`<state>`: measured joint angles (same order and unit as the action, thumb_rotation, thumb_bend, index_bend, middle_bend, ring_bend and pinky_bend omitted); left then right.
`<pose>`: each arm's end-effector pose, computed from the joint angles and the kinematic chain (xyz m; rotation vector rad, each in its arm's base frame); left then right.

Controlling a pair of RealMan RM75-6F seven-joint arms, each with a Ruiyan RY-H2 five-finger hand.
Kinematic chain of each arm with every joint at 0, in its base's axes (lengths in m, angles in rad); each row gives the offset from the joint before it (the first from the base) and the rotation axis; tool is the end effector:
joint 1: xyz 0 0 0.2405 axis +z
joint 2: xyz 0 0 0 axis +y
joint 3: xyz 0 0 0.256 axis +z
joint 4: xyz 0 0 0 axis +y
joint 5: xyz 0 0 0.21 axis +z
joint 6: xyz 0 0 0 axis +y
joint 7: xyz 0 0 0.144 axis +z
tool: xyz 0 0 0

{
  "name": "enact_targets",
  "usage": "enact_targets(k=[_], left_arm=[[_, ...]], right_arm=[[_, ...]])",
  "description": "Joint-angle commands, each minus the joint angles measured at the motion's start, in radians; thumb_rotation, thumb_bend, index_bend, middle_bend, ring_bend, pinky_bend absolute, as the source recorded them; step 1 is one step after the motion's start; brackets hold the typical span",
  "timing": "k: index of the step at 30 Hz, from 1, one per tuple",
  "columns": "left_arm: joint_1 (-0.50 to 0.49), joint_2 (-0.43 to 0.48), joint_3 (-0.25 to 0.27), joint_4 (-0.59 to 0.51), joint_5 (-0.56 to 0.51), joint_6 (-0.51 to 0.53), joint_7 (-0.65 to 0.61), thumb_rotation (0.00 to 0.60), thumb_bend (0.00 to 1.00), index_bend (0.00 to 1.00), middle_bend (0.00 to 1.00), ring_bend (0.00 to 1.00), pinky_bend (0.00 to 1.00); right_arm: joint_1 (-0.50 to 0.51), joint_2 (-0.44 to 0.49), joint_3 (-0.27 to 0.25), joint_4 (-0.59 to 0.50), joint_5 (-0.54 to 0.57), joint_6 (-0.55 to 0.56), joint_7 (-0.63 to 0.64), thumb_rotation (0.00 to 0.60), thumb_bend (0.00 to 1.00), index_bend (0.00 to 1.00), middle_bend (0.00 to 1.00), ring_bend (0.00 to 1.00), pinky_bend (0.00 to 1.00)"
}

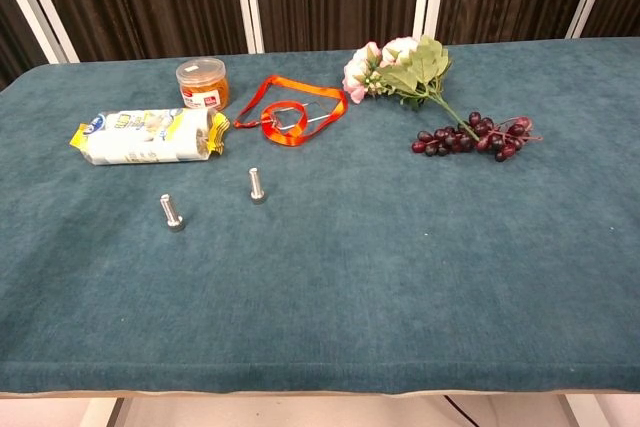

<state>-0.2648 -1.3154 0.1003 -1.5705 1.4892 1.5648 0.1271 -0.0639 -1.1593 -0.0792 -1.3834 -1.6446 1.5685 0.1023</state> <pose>-0.2729 0.2001 0.0913 -1.5308 -0.8574 -1.0029 -0.3561 -0.1041 0.1534 1.4840 -0.9245 0.7754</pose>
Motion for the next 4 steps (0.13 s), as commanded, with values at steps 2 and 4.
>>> enact_targets(k=[2, 4], left_arm=[[0.107, 0.011, 0.037, 0.061, 0.076, 0.116, -0.049, 0.6, 0.33, 0.0, 0.0, 0.0, 0.0], [0.111, 0.012, 0.037, 0.065, 0.086, 0.11, -0.047, 0.6, 0.33, 0.0, 0.0, 0.0, 0.0]], right_arm=[[0.004, -0.014, 0.001, -0.027, -0.004, -0.011, -0.054, 0.6, 0.21, 0.0, 0.0, 0.0, 0.0], [0.003, -0.018, 0.002, -0.03, -0.001, -0.014, -0.068, 0.6, 0.21, 0.0, 0.0, 0.0, 0.0]])
